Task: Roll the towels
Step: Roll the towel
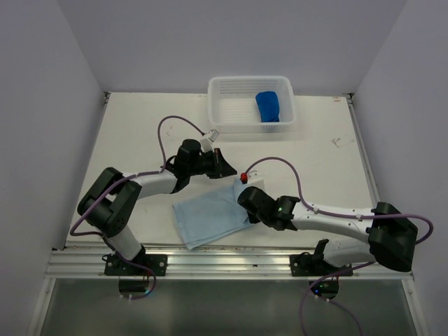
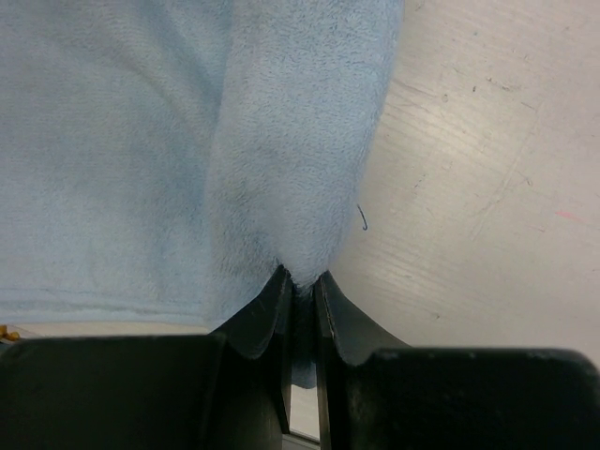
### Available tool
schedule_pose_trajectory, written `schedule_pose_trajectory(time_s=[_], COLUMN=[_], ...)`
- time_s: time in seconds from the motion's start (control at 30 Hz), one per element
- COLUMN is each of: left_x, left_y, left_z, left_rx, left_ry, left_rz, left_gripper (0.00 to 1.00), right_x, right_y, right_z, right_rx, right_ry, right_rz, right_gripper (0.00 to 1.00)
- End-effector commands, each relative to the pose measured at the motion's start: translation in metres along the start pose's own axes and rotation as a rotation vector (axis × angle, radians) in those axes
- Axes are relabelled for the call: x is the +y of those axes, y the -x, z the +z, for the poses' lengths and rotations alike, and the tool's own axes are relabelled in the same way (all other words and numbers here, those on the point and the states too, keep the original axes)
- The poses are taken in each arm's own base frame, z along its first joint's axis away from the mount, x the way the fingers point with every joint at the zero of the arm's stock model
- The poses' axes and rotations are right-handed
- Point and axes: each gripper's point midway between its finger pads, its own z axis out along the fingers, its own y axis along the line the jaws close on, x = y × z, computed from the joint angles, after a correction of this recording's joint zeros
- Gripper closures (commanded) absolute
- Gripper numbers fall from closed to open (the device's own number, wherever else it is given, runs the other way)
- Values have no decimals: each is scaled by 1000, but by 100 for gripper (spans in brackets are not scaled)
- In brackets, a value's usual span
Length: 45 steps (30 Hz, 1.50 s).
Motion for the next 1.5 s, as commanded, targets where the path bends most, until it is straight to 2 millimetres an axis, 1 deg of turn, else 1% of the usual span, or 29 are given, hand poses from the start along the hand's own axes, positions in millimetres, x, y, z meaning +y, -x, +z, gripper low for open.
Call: schedule_pose_trajectory(time_s=[0.0, 0.13, 0.27, 0.5, 0.7, 0.8, 0.83, 1.0, 1.03, 1.07, 1.1, 1.13, 1.17, 1.2, 1.23, 1.3, 1.33, 1.4, 1.43, 1.47], left_x=[-12, -10, -11, -14, -17, -23, -24, -28, -29, -29, -31, -31, -31, -32, -32, -34, -35, -35, -35, -34], left_y=[7, 3, 3, 7, 13, 17, 17, 20, 21, 20, 21, 21, 21, 21, 21, 21, 21, 20, 19, 18], left_z=[-4, 0, -2, -5, 0, -2, -2, -1, -1, -2, -2, -3, -3, -4, -4, -6, -7, -8, -9, -9], left_rx=[-23, -2, -6, -13, -8, -20, -18, -17, -20, -18, -22, -22, -23, -22, -23, -25, -27, -26, -25, -22], left_ry=[-34, -56, -64, -74, -95, -114, -118, -134, -135, -135, -139, -139, -139, -141, -141, -144, -146, -145, -144, -142], left_rz=[34, 4, 5, 1, -16, -18, -23, -37, -35, -36, -35, -35, -36, -38, -42, -40, -37, -38, -39, -38], left_gripper=[90, 87, 87, 86, 85, 85, 85, 84, 84, 84, 83, 83, 83, 83, 83, 83, 83, 83, 83, 83], right_x=[-4, -7, -14, -23, -20, -17, -14, -8, -3, -4, -4, 6, 4, 6, 16, 15, 23, 24, 30, 31], right_y=[18, 21, 25, 32, 32, 32, 34, 31, 32, 32, 29, 32, 33, 29, 31, 31, 27, 24, 20, 19], right_z=[-8, -10, -13, -13, -12, -12, -13, -11, -13, -14, -11, -14, -15, -11, -13, -16, -12, -11, -9, -8], right_rx=[-52, -63, -60, -49, -42, -50, -64, -67, -79, -83, -74, -90, -93, -82, -99, -99, -96, -87, -87, -80], right_ry=[-43, -63, -112, -191, -238, -261, -266, -318, -318, -347, -372, -370, -410, -436, -443, -502, -513, -544, -547, -560], right_rz=[-7, -24, -78, -178, -266, -315, -331, -413, -423, -447, -475, -490, -529, -565, -585, -648, -669, -717, -749, -772], right_gripper=[100, 100, 100, 100, 100, 100, 100, 100, 100, 100, 100, 100, 100, 100, 100, 100, 100, 100, 100, 100])
